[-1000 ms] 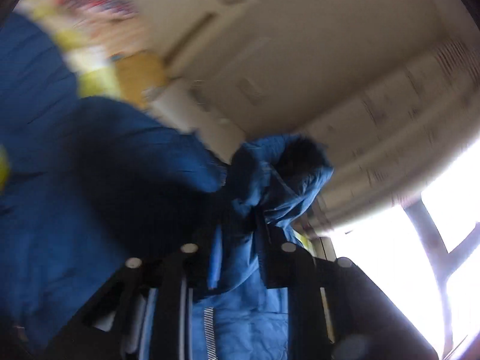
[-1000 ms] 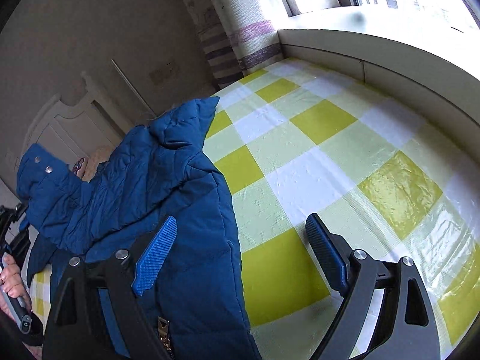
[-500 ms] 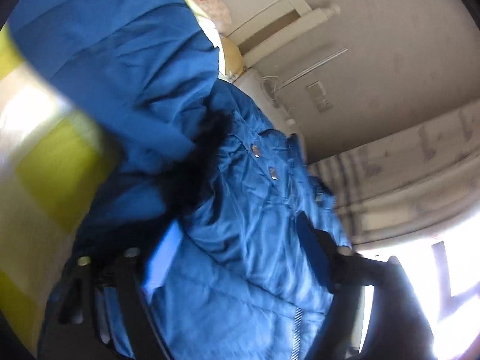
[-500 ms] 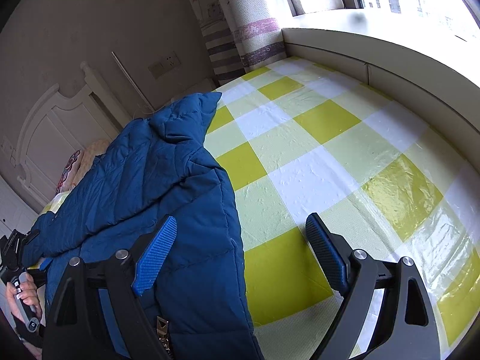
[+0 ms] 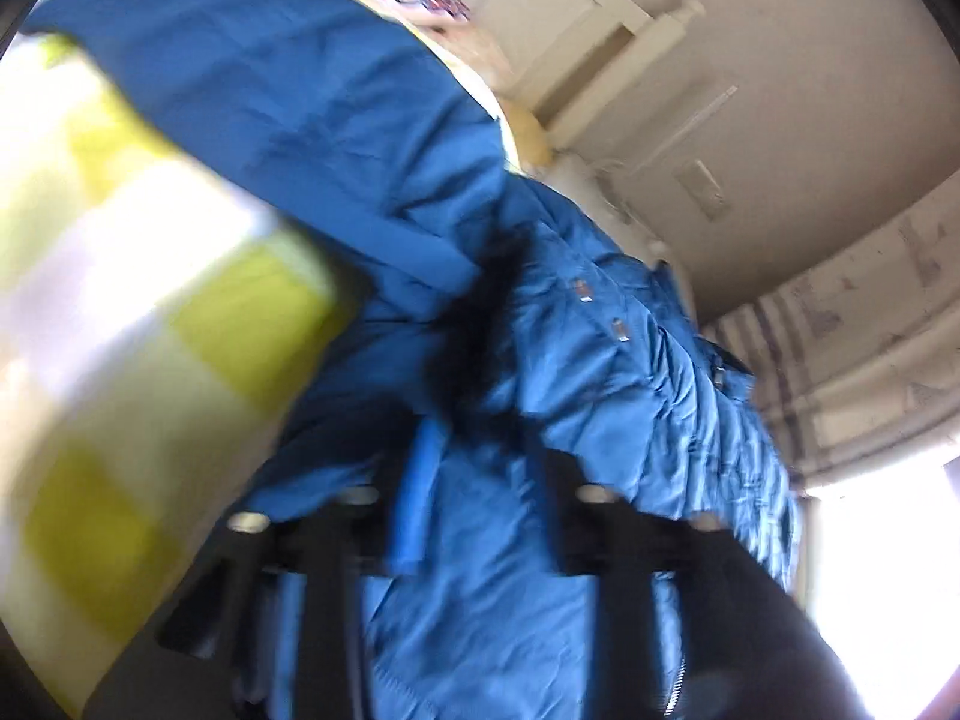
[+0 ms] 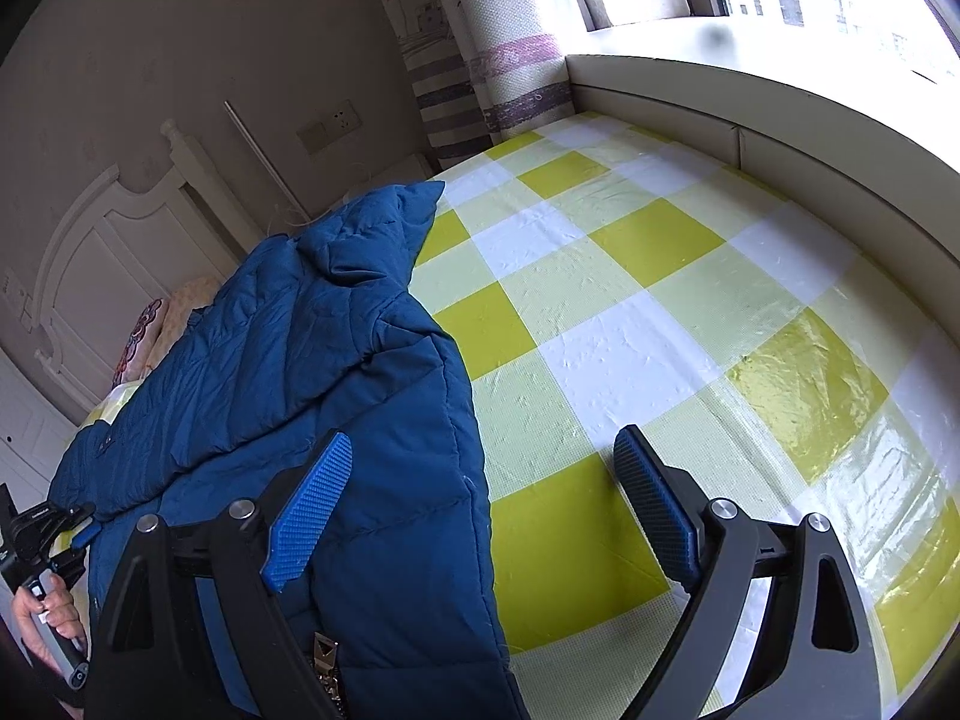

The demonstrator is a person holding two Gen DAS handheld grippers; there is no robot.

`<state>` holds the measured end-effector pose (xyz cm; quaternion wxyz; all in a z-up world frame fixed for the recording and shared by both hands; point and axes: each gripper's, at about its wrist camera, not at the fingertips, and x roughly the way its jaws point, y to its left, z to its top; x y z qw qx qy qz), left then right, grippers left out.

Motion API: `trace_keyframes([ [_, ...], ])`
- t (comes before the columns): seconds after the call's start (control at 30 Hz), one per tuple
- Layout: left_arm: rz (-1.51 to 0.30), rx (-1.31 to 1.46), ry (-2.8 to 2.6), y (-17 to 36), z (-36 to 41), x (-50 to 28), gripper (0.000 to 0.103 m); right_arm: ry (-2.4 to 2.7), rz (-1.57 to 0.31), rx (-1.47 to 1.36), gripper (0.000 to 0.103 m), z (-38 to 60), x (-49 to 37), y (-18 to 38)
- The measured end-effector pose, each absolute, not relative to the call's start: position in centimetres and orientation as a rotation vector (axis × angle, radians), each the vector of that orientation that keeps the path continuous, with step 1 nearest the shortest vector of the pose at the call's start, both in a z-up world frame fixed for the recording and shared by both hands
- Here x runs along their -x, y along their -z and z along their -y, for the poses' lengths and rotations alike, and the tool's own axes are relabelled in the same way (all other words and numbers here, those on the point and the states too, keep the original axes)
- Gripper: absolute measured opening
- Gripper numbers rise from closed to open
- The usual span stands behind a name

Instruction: Fold large clothes

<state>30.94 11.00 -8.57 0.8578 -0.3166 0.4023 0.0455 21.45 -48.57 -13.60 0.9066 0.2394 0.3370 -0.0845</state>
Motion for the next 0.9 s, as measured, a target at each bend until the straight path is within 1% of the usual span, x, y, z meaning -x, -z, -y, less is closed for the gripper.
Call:
trace_keyframes([
  [0.03, -0.823, 0.623, -0.133, 7.7, -10.6, -30.2, 0.071, 0.176, -0.697, -0.491, 0.086, 48.5, -21.5, 13.6],
  [0.07, -0.783, 0.580, -0.171, 6.5, -10.2, -29.4, 0.076, 0.177, -0.698, -0.490, 0.086, 48.5, -21.5, 13.6],
  [0.1, -0.697, 0.527, -0.195, 4.7, -9.4, -28.3, 0.076, 0.178, -0.698, -0.488, 0.087, 48.5, -21.5, 13.6],
  [0.13, -0.620, 0.472, -0.198, 3.0, -8.5, -27.5, 0.082, 0.179, -0.699, -0.487, 0.087, 48.4, -21.5, 13.6],
  [0.17, -0.560, 0.416, -0.191, 1.6, -7.5, -27.3, 0.093, 0.180, -0.700, -0.485, 0.087, 48.4, -21.5, 13.6],
  [0.2, -0.513, 0.347, -0.165, 0.2, -6.2, -27.4, 0.098, 0.183, -0.703, -0.480, 0.087, 48.3, -21.6, 13.5],
  [0.23, -0.514, 0.302, -0.122, -0.4, -5.1, -28.4, 0.100, 0.187, -0.707, -0.473, 0.087, 48.2, -21.6, 13.6],
  [0.27, -0.555, 0.266, -0.087, -0.6, -4.1, -30.2, 0.100, 0.196, -0.714, -0.460, 0.087, 48.0, -21.7, 13.5],
  [0.33, -0.707, 0.197, -0.019, 1.1, -2.5, -34.4, 0.100, 0.214, -0.731, -0.427, 0.087, 47.5, -21.8, 13.5],
  [0.47, -0.829, 0.108, -0.035, 5.8, -1.3, -37.8, 0.100, 0.223, -0.757, -0.379, 0.087, 46.7, -22.1, 13.6],
  [0.53, -0.856, 0.073, -0.037, 8.1, -1.2, -38.0, 0.100, 0.215, -0.755, -0.364, 0.087, 46.4, -22.0, 13.3],
  [0.6, -0.880, -0.005, -0.023, 10.1, -0.6, -38.3, 0.101, 0.222, -0.710, -0.326, 0.087, 45.7, -21.6, 12.1],
  [0.67, -0.883, -0.044, -0.031, 10.1, -0.1, -38.3, 0.101, 0.202, -0.640, -0.232, 0.087, 43.8, -21.8, 9.8],
  [0.77, -0.889, -0.071, -0.048, 10.5, 0.2, -38.6, 0.101, 0.141, -0.602, -0.070, 0.087, 40.2, -24.4, 6.8],
  [0.9, -0.889, -0.060, -0.041, 10.6, 0.1, -38.5, 0.101, 0.071, -0.604, 0.100, 0.087, 36.3, -30.1, 6.1],
])
